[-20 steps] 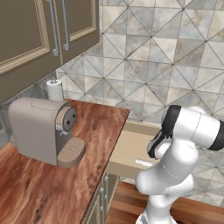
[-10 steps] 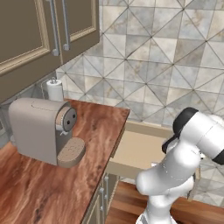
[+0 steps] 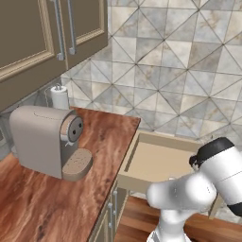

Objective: Restock the sink supplies by placing the sponge and soap dispenser on the counter and next to the sink. Make sure the soap dispenser is upright.

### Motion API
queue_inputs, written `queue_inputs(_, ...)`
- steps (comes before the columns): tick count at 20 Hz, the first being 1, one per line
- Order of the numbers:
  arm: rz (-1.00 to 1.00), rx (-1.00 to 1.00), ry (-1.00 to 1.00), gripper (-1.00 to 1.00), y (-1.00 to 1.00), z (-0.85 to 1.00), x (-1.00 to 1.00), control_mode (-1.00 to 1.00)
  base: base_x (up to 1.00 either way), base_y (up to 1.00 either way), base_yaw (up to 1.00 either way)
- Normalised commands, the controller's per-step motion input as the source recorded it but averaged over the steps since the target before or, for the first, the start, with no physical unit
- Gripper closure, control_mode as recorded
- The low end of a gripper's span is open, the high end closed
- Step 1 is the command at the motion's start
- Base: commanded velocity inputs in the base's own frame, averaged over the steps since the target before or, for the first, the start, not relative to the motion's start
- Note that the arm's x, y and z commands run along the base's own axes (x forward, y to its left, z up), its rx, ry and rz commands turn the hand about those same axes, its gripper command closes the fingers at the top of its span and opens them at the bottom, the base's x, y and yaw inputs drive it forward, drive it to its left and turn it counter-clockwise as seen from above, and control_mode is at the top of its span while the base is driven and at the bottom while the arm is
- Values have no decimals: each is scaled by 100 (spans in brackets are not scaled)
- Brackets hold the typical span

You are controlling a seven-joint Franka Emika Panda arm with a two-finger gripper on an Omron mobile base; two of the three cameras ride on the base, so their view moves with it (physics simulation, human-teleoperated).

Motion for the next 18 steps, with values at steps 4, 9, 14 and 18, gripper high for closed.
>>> queue_inputs(4,0,0,1,-100,20,70,25,-100,0,0,0)
queue_inputs(9,1,0,12,-100,1,59,13,-100,0,0,0)
queue_inputs(14,12,0,11,-100,39,-20,0,-100,0,0,0)
queue_inputs(18,17,0,10,-100,69,-26,9,-100,0,0,0)
